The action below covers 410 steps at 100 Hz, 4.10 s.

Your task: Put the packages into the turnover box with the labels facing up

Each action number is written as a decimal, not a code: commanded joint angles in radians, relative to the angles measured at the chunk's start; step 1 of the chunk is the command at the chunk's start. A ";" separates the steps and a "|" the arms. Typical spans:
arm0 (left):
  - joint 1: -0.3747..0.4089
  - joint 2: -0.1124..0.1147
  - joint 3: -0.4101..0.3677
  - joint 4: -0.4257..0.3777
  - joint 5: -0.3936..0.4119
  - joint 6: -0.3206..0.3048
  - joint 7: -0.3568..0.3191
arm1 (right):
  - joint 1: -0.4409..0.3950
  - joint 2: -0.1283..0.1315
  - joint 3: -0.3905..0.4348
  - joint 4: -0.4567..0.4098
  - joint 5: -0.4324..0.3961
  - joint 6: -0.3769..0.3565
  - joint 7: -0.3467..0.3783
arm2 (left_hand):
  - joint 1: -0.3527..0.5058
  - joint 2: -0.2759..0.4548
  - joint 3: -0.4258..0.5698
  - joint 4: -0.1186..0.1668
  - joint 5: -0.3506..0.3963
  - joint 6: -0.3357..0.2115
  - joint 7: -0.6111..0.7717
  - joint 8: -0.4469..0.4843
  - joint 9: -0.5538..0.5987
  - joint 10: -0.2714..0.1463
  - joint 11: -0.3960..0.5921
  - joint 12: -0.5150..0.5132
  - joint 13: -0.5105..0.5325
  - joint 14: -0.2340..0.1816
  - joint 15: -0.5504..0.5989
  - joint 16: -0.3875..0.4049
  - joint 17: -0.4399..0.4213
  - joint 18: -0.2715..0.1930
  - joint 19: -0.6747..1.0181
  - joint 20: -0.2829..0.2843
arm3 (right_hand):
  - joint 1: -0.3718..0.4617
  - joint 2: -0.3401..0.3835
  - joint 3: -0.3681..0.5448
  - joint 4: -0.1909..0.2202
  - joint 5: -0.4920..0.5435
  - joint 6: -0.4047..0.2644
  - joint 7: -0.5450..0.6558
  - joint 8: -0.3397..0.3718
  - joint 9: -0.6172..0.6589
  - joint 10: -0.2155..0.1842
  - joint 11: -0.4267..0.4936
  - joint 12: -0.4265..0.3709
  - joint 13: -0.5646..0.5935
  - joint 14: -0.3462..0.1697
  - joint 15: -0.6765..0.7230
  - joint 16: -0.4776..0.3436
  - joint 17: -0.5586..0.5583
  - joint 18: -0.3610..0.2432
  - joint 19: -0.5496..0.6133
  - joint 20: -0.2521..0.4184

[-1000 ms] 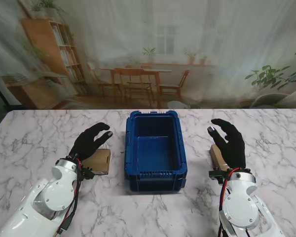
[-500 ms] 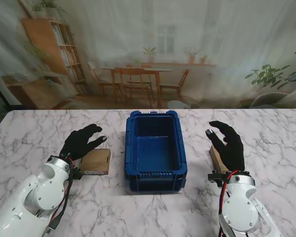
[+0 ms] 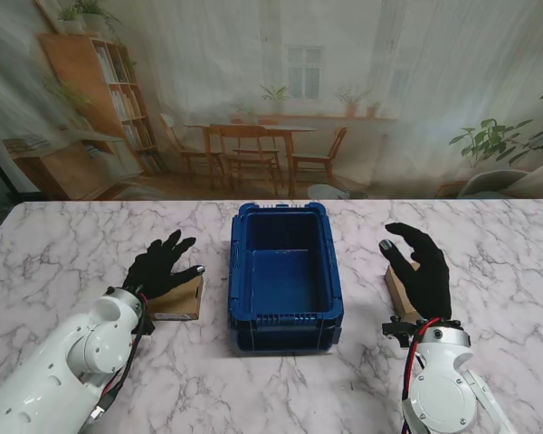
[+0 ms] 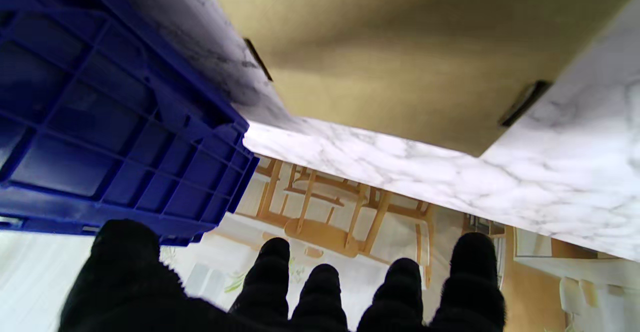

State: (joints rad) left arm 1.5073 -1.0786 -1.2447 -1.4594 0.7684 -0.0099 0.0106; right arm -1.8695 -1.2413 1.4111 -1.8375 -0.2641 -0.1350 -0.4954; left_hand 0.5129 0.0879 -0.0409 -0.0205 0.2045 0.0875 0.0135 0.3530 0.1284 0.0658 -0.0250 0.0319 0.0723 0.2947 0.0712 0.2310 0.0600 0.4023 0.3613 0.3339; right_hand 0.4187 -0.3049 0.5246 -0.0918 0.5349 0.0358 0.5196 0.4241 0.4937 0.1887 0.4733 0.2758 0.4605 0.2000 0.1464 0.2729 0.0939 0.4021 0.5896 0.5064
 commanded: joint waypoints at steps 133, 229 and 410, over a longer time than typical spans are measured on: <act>-0.060 0.021 0.114 0.103 0.049 0.085 -0.111 | -0.001 0.002 -0.005 -0.002 -0.023 0.028 0.009 | 0.157 -0.229 0.023 0.004 -0.040 -0.044 -0.020 -0.115 -0.048 0.050 -0.014 -0.019 0.068 0.008 0.067 0.036 0.115 -0.020 0.295 0.011 | 0.017 0.032 -0.016 0.021 0.026 -0.003 -0.009 -0.011 0.035 0.001 0.013 0.003 0.056 0.007 0.031 0.016 0.007 0.006 -0.106 0.026; -0.062 0.038 0.139 0.072 0.121 0.142 -0.194 | 0.000 0.001 -0.005 -0.001 -0.024 0.026 0.004 | 0.280 -0.293 0.027 0.019 -0.043 -0.024 -0.022 -0.119 -0.050 0.078 -0.014 -0.019 0.106 -0.003 0.067 0.072 0.109 -0.039 0.350 0.033 | 0.018 0.032 -0.014 0.022 0.029 -0.001 -0.007 -0.005 0.037 0.003 0.019 0.006 0.051 0.007 0.043 0.019 0.009 0.006 -0.133 0.067; -0.057 0.034 0.128 0.059 0.181 0.220 -0.156 | 0.001 0.001 -0.009 -0.002 -0.024 0.031 0.004 | 0.532 -0.400 0.551 0.274 0.019 -0.020 0.383 0.524 0.088 0.158 0.428 0.792 0.271 -0.015 0.459 0.722 0.352 -0.344 0.706 0.143 | 0.017 0.032 -0.014 0.022 0.027 -0.003 -0.007 -0.003 0.035 0.001 0.020 0.006 0.049 0.006 0.043 0.019 0.012 0.014 -0.157 0.093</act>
State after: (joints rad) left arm 1.4419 -1.0432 -1.1125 -1.3946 0.9480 0.2072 -0.1259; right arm -1.8661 -1.2382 1.4038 -1.8393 -0.2884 -0.1104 -0.4905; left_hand 0.7029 -0.3759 -0.0269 0.2254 0.2242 0.0902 0.3764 0.8721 0.1917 0.2298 0.3909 0.8174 0.2487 0.2776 0.3130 0.8757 0.3304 0.5670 0.8440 0.4566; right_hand 0.4187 -0.3049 0.5236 -0.0918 0.5460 0.0369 0.5199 0.4240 0.5201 0.1894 0.4772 0.2770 0.5053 0.2021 0.1465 0.2729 0.1055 0.4119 0.4548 0.5754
